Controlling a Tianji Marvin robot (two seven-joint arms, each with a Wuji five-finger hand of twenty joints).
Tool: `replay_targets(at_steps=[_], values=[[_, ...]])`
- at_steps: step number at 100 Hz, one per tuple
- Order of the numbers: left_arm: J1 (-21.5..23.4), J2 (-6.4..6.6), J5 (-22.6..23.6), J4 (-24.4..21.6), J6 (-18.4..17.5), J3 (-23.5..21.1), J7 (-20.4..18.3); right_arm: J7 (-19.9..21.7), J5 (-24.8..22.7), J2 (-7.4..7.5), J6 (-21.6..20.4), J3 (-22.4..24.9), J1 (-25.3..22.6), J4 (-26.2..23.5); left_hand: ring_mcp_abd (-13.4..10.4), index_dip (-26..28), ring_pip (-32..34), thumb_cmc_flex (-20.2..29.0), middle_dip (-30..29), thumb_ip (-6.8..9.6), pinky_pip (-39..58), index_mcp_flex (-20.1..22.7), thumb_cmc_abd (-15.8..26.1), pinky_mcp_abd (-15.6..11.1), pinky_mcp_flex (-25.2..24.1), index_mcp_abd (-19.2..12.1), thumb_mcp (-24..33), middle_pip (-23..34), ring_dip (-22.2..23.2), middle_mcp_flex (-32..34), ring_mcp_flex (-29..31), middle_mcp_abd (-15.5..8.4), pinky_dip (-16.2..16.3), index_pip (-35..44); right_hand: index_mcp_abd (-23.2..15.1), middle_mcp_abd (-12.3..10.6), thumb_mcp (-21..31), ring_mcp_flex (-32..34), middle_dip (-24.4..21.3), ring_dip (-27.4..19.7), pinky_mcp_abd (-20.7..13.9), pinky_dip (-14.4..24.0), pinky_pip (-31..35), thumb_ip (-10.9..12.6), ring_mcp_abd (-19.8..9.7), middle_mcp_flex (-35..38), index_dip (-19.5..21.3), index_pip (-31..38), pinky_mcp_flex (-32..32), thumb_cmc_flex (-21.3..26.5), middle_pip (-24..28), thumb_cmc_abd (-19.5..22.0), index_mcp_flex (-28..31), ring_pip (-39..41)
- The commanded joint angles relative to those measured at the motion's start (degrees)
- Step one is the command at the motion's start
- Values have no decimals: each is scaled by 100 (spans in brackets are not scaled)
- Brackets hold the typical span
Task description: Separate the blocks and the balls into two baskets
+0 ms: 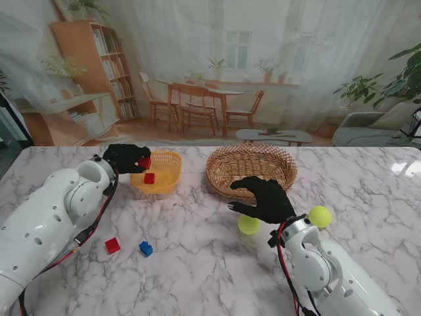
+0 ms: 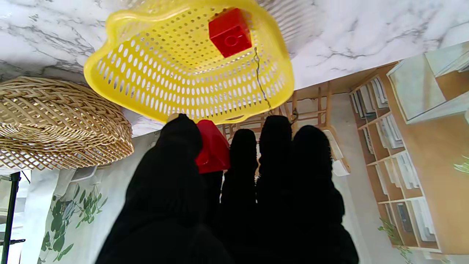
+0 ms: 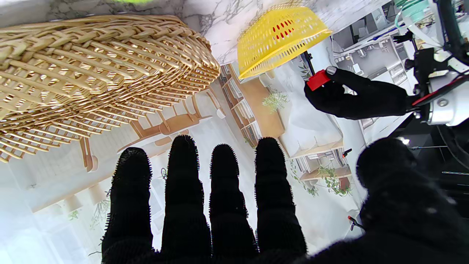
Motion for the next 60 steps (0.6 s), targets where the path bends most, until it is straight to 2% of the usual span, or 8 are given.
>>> replay_targets(at_steps=[1, 21, 26, 32, 36, 50, 53, 60], values=[[-72, -109, -48, 93, 59, 106, -47, -4, -12, -2, 2, 6, -6, 22, 173, 93, -11, 253, -139, 144, 96, 163, 232, -146, -86, -203, 44, 203, 60, -154, -11, -60, 140, 288, -193, 9, -55, 103, 42, 60, 31, 44, 33, 146, -18, 51, 122, 45, -23, 43, -46, 264, 142, 116], [-393, -166, -322, 535, 331, 684, 80, 2, -1, -3, 5, 6, -2, 23, 215, -5, -92, 40, -502, 107, 13, 166, 326, -135, -189, -145, -29, 420, 28, -451, -143, -32, 143, 84, -196, 12, -55, 100, 42, 59, 35, 43, 31, 145, -24, 50, 122, 44, -24, 42, -47, 263, 135, 115], [-457, -180, -376, 649, 386, 804, 139, 2, 0, -3, 2, 9, -4, 22, 221, -63, -159, -77, -846, 101, -63, 149, 367, -128, -237, -96, -25, 547, -12, -600, -204, -15, 133, -76, -191, 12, -54, 101, 42, 59, 33, 43, 32, 145, -21, 50, 121, 43, -23, 43, -47, 265, 132, 115], [-520, -204, -445, 778, 439, 919, 251, 1, -5, -2, 1, 19, -11, 19, 233, -116, -241, -218, -1529, 87, -152, 89, 423, -121, -302, -2, -2, 686, -91, -785, -293, 17, 116, -305, -193, 20, -54, 102, 42, 59, 37, 44, 35, 145, -20, 53, 121, 42, -19, 42, -46, 264, 135, 116], [-544, -213, -485, 828, 466, 964, 281, -8, -6, -3, 1, 31, -18, 18, 248, -227, -319, -306, -1664, 84, -222, 56, 492, -111, -354, 62, -19, 666, -146, -866, -360, 46, 90, -468, -189, 15, -53, 102, 41, 59, 33, 44, 34, 145, -25, 48, 121, 43, -22, 44, -49, 265, 139, 115], [-595, -218, -510, 917, 478, 1055, 315, -34, -1, -8, -4, 64, -45, 8, 357, -1042, -793, -464, -2066, 81, -609, -74, 654, -79, -632, 234, -139, 281, -641, -1263, -767, 168, -49, -1260, -192, 16, -56, 94, 41, 59, 33, 43, 31, 144, -23, 47, 121, 43, -29, 41, -48, 264, 138, 113], [-601, -218, -507, 928, 472, 1064, 322, -38, -4, -8, -9, 67, -48, 6, 430, -1266, -963, -503, -2264, 70, -774, -115, 661, -52, -742, 232, -173, 100, -844, -1389, -929, 209, -107, -1514, -194, 16, -55, 93, 42, 58, 33, 43, 32, 145, -21, 55, 121, 43, -27, 45, -45, 262, 139, 113], [-606, -215, -501, 935, 465, 1071, 321, -47, -15, -7, -19, 70, -50, 8, 434, -1576, -1296, -581, -2635, 55, -1108, -266, 661, 9, -994, 248, -225, -238, -1293, -1716, -1230, 309, -246, -1919, -189, 18, -56, 96, 42, 59, 33, 44, 35, 145, -14, 53, 119, 40, -22, 38, -47, 263, 133, 114]])
